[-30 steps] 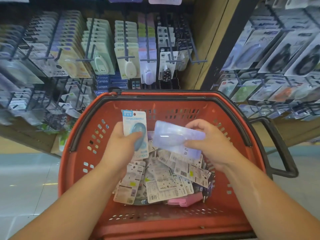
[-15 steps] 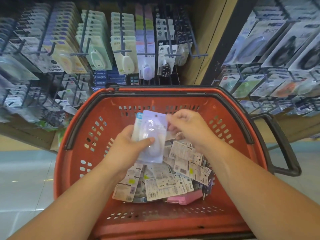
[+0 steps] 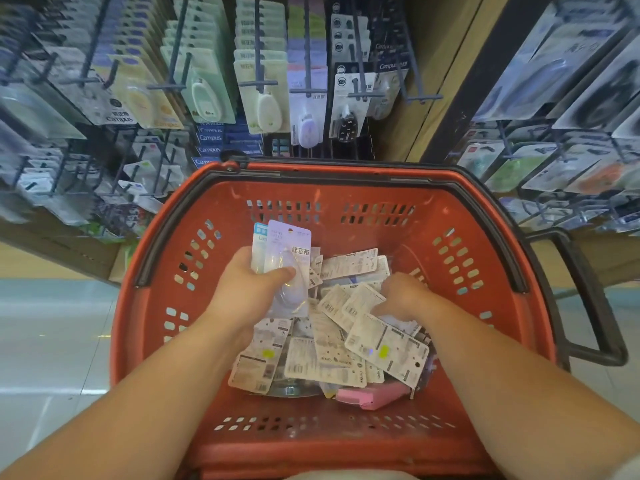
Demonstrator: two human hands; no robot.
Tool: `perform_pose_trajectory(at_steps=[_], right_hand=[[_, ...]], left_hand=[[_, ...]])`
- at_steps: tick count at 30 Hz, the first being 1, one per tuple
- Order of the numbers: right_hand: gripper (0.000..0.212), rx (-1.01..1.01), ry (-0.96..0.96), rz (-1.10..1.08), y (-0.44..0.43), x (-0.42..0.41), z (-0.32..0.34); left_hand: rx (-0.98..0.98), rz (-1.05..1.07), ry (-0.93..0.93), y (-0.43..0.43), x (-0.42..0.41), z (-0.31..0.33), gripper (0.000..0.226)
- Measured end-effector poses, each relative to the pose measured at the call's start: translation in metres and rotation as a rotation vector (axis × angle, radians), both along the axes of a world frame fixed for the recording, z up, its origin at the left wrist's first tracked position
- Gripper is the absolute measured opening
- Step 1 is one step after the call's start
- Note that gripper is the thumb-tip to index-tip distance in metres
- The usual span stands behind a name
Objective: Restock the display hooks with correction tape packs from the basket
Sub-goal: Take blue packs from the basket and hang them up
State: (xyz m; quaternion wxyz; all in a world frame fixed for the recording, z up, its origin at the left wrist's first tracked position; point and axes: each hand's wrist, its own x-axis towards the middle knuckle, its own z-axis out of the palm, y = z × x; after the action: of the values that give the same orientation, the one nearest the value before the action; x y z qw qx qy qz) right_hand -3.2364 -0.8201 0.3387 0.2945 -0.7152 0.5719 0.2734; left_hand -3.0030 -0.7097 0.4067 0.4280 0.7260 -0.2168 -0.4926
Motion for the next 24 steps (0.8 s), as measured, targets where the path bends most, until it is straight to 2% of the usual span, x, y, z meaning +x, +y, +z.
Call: perform_pose_trajectory(at_steps=[1, 3, 5, 9, 12, 13, 16, 20, 24], right_hand=[[0.026, -0.013, -0.061, -0.021, -0.002, 0.001, 0.007], [0.042, -0.104, -0.243, -0.091, -0.006, 0.006, 0.025], [0.045, -0.202, -0.467, -0.216, -0.005, 0.012, 0.044], [0.039, -0.112, -0.846, -0.406, 0.015, 0.029, 0.088], [0.03, 0.035, -1.04, -0.553, 0.04, 0.045, 0.101], [0.028, 0.061, -1.071, -0.603, 0.048, 0.049, 0.101], [0.011, -0.068, -1.142, -0.636, 0.056, 0.05, 0.091], [0.043, -0.042, -1.197, -0.698, 0.056, 0.045, 0.095], [0.043, 0.005, -1.168, -0.691, 0.06, 0.046, 0.094]], left_hand=[[0.006, -0.008, 0.005, 0.0, -0.001, -0.001, 0.027], [0.008, -0.019, 0.023, 0.001, -0.002, -0.002, 0.028], [0.003, -0.028, 0.038, 0.001, -0.004, -0.003, 0.028], [-0.021, -0.062, 0.101, 0.003, -0.011, 0.001, 0.032], [-0.056, -0.103, 0.145, 0.004, -0.019, 0.005, 0.034], [-0.077, -0.112, 0.157, 0.004, -0.021, 0.006, 0.036], [-0.14, -0.163, 0.187, 0.005, -0.022, 0.011, 0.041], [-0.211, -0.251, 0.21, 0.007, -0.024, 0.021, 0.04], [-0.206, -0.222, 0.272, 0.01, -0.028, 0.023, 0.028]])
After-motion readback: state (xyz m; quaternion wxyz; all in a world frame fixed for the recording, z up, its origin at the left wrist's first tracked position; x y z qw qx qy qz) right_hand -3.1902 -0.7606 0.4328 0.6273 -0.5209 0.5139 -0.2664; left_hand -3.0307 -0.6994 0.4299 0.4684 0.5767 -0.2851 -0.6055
